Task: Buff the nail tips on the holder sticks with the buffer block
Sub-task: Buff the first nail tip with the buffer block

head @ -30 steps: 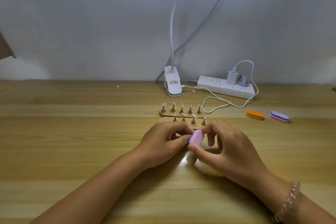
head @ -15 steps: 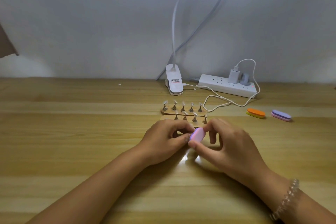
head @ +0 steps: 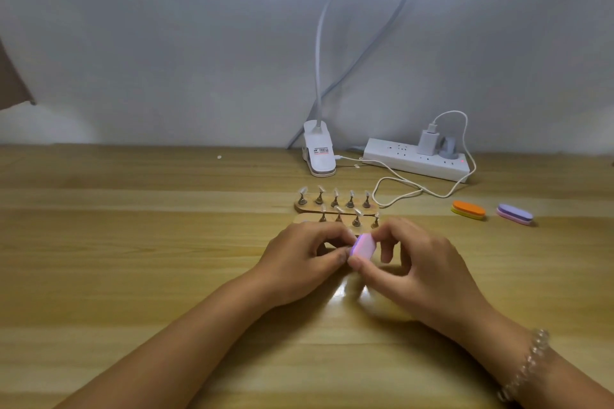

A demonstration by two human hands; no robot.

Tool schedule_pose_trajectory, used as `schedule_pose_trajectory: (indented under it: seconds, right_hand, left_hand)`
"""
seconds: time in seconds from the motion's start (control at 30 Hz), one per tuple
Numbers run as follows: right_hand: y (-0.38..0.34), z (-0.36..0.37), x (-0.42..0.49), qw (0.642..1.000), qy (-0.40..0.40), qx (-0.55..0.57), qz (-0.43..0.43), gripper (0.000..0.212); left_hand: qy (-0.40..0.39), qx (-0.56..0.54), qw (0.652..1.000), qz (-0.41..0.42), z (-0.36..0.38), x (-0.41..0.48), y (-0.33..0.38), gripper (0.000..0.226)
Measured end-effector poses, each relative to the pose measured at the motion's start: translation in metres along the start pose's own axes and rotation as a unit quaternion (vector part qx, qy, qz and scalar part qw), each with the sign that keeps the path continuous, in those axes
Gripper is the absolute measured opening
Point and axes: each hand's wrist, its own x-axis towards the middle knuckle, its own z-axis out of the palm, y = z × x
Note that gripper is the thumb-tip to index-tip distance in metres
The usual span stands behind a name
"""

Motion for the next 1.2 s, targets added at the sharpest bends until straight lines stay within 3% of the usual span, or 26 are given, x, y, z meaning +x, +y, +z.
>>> schedule_pose_trajectory:
  seconds: [0.17, 0.27, 0.4, 0.57, 0.67, 0.83, 0.93, 1.07, 1.2]
  right_hand:
    - [0.005, -0.003, 0.003, 0.998, 0.013, 0.033, 0.050, 0.042]
    - [-0.002, -0.001, -0.002, 0.999, 0.001, -0.034, -0.019, 0.041]
    - [0.004, -0.004, 0.003, 0.999, 0.012, 0.014, 0.045, 0.037]
    - [-0.003, -0.001, -0.003, 1.000, -0.004, -0.025, -0.012, 0.042]
    - [0.001, -0.004, 0.002, 0.999, 0.027, -0.005, 0.039, 0.046]
    - [-0.006, 0.001, -0.004, 0.997, 0.000, -0.071, -0.020, 0.044]
    - [0.000, -0.003, 0.001, 0.998, 0.036, -0.035, 0.042, 0.045]
    - [-0.005, 0.000, -0.004, 0.996, 0.011, -0.081, -0.022, 0.045]
    - [-0.002, -0.004, 0.000, 0.997, 0.042, -0.051, 0.037, 0.049]
  left_hand:
    - [0.007, 0.014, 1.000, -0.004, 0.001, 0.001, -0.001, 0.010]
    - [0.004, 0.001, 1.000, -0.002, 0.001, 0.000, 0.001, 0.017]
    - [0.009, 0.004, 1.000, -0.004, 0.001, 0.001, 0.001, 0.011]
    - [0.006, 0.003, 1.000, 0.002, 0.000, 0.000, 0.002, 0.012]
    - [0.011, 0.001, 1.000, 0.003, 0.000, 0.000, 0.003, 0.008]
    - [0.005, -0.006, 1.000, 0.000, 0.000, 0.000, 0.002, 0.012]
    - [0.006, -0.019, 1.000, -0.007, 0.000, 0.001, 0.003, 0.011]
    - [0.004, -0.022, 1.000, -0.001, 0.000, 0.001, 0.002, 0.012]
    - [0.017, -0.020, 1.000, 0.004, -0.001, 0.001, 0.003, 0.012]
